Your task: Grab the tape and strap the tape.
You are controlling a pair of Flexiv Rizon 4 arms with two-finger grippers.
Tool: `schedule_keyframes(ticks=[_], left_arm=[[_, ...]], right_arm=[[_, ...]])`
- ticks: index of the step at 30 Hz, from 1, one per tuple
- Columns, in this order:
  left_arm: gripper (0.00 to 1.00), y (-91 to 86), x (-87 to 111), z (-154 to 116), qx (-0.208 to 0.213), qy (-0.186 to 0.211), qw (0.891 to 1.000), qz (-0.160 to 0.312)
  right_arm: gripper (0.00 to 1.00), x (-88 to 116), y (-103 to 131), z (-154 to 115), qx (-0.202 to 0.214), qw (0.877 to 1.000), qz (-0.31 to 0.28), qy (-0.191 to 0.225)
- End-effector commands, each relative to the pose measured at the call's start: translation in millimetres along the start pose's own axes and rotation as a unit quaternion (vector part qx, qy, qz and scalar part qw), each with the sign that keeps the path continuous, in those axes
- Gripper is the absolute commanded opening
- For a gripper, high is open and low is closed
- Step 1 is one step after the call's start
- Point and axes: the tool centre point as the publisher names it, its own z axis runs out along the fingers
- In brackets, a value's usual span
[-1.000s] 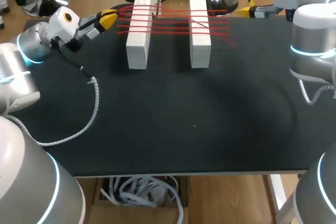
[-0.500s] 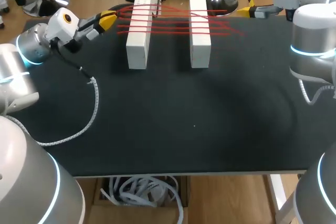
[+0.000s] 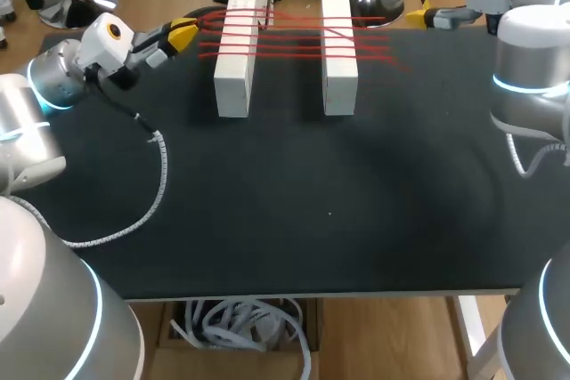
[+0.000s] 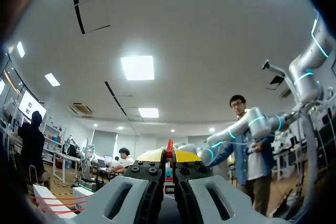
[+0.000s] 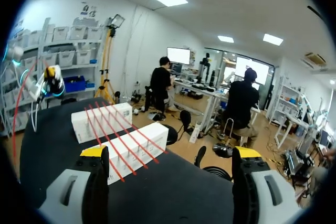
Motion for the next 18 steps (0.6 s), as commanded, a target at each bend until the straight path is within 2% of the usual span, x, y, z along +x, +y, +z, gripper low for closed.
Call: schedule_keyframes(ticks=[1, 4, 9, 18], left_arm=[[0.0, 0.6, 0.4, 0.0, 0.001, 0.0, 1.0, 0.001], [0.0, 0.6, 0.4, 0.0, 0.001, 0.0, 1.0, 0.001], [0.0, 0.6, 0.4, 0.0, 0.001, 0.0, 1.0, 0.001], [0.0, 0.6, 0.4, 0.0, 0.001, 0.0, 1.0, 0.001]], right_arm=[[1.0, 8.1, 5.1, -13.3, -0.044, 0.995, 0.037, -0.076], [1.0, 12.9, 12.0, -26.8, -0.074, 0.989, 0.062, -0.113], [1.0, 26.4, 20.2, -46.1, -0.114, 0.978, 0.093, -0.15], [1.0, 45.0, 27.7, -77.1, -0.159, 0.942, 0.155, -0.25]])
